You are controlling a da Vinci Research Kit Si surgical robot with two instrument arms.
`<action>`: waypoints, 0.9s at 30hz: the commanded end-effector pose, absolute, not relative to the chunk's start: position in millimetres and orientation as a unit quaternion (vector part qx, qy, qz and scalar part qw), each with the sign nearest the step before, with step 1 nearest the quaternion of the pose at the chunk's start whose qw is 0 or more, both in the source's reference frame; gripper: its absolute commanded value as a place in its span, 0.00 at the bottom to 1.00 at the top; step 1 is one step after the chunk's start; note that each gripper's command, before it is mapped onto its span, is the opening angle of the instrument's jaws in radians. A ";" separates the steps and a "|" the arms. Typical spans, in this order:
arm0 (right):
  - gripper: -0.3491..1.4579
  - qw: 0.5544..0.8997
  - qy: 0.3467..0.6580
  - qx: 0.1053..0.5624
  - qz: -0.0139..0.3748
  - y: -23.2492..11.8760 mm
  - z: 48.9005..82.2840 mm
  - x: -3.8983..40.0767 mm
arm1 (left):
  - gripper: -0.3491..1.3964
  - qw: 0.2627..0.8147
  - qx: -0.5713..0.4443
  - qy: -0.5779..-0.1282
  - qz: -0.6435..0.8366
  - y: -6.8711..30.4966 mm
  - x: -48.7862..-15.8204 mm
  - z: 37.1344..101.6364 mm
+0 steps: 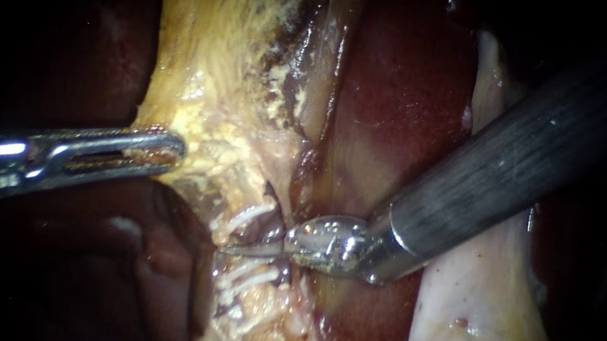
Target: Go back from the cut left tube
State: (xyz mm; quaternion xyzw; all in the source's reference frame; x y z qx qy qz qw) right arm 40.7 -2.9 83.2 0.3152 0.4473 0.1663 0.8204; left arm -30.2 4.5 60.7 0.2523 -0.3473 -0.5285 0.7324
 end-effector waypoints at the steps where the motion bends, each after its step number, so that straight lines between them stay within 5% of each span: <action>1: 0.00 0.820 0.448 0.315 0.166 -2.9 83.1 40.6 | 0.00 0.732 0.252 -0.347 -0.529 4.5 -30.2 60.7; 5: 0.03 0.821 0.446 0.315 0.165 -2.9 83.1 40.4 | 0.00 0.732 0.252 -0.347 -0.529 4.5 -30.1 60.7; 6: 0.23 0.820 0.448 0.315 0.166 -2.9 83.1 40.4 | 0.00 0.732 0.252 -0.347 -0.529 4.5 -30.1 60.7; 7: 0.33 0.820 0.448 0.315 0.166 -2.9 83.1 40.4 | 0.00 0.732 0.252 -0.347 -0.529 4.5 -30.1 60.7; 15: 0.81 0.822 0.451 0.300 0.176 -2.9 83.2 40.5 | 0.00 0.732 0.252 -0.347 -0.528 4.6 -30.1 60.8; 27: 0.94 0.821 0.468 0.286 0.161 -2.8 81.6 39.8 | 0.00 0.733 0.253 -0.347 -0.527 4.7 -29.8 61.1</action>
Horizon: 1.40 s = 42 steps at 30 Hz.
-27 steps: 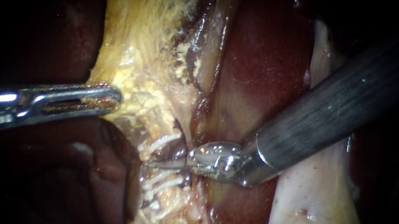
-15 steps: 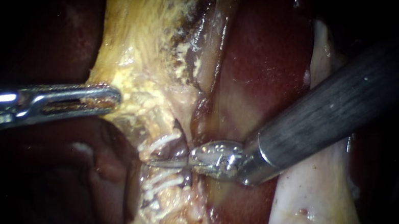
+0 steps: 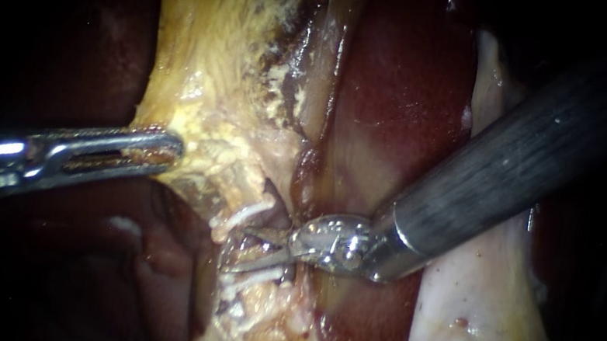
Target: Go back from the cut left tube
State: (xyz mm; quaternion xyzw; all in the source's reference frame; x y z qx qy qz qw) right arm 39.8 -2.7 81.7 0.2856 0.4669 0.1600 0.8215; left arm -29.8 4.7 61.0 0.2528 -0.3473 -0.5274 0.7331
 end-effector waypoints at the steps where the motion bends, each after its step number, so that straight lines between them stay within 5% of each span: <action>1: 0.95 0.820 0.473 0.281 0.155 -2.8 81.1 39.6 | 0.00 0.733 0.253 -0.348 -0.527 4.7 -29.8 61.1; 18: 0.98 0.841 0.513 0.166 0.032 1.5 74.7 30.1 | 0.00 0.736 0.253 -0.348 -0.523 5.0 -29.4 61.9; 28: 0.98 0.853 0.507 0.118 0.035 6.0 71.2 25.1 | 0.00 0.734 0.253 -0.347 -0.525 5.0 -29.6 62.6; 42: 0.98 0.852 0.508 0.118 0.037 6.2 71.0 24.8 | 0.00 0.732 0.255 -0.350 -0.526 4.4 -33.5 69.1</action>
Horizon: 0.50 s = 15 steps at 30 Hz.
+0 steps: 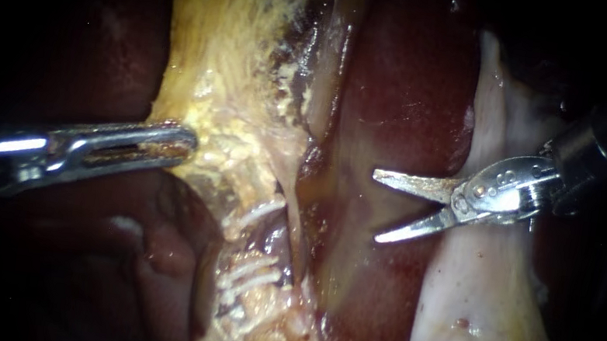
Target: Go back from the cut left tube
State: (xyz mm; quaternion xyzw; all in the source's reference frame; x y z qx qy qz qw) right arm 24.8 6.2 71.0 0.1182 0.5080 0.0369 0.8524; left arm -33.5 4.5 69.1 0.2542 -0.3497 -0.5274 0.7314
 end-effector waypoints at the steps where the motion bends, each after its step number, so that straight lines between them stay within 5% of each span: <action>1: 0.98 0.852 0.508 0.118 0.037 6.2 71.0 24.8 | 0.00 0.732 0.256 -0.350 -0.525 4.7 -33.9 69.7; 15: 0.98 0.852 0.508 0.118 0.037 6.2 71.0 24.7 | 0.00 0.732 0.259 -0.351 -0.524 6.2 -36.7 71.8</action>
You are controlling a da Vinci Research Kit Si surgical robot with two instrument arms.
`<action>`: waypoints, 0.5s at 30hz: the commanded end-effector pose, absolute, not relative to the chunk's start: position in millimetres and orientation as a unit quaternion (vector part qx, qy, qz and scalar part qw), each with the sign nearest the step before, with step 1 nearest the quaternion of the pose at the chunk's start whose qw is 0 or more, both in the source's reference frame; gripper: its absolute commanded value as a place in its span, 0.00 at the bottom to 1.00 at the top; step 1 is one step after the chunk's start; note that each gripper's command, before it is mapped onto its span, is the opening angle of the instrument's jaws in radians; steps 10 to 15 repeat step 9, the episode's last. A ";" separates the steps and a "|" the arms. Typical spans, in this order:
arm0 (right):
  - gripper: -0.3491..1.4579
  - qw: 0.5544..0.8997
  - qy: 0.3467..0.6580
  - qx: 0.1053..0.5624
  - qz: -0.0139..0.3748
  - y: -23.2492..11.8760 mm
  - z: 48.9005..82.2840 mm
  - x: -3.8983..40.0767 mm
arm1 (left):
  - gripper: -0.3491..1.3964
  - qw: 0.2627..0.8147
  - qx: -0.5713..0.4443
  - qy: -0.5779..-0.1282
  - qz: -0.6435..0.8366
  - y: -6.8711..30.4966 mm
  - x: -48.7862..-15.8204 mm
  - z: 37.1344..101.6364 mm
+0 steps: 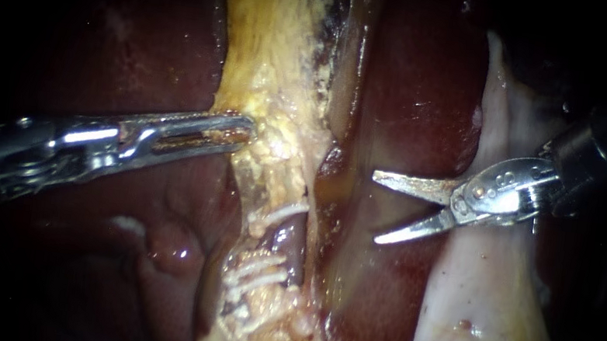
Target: Go back from the cut left tube
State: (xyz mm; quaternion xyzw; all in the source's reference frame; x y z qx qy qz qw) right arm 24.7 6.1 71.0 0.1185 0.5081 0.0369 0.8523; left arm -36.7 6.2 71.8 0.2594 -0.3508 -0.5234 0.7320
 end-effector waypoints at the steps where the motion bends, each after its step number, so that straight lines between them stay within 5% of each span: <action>1: 0.98 0.852 0.508 0.118 0.037 6.2 71.0 24.7 | 0.00 0.732 0.259 -0.351 -0.524 6.2 -36.7 71.8; 15: 0.99 0.852 0.508 0.119 0.037 6.2 71.0 24.6 | 0.00 0.732 0.260 -0.351 -0.523 6.2 -36.7 71.8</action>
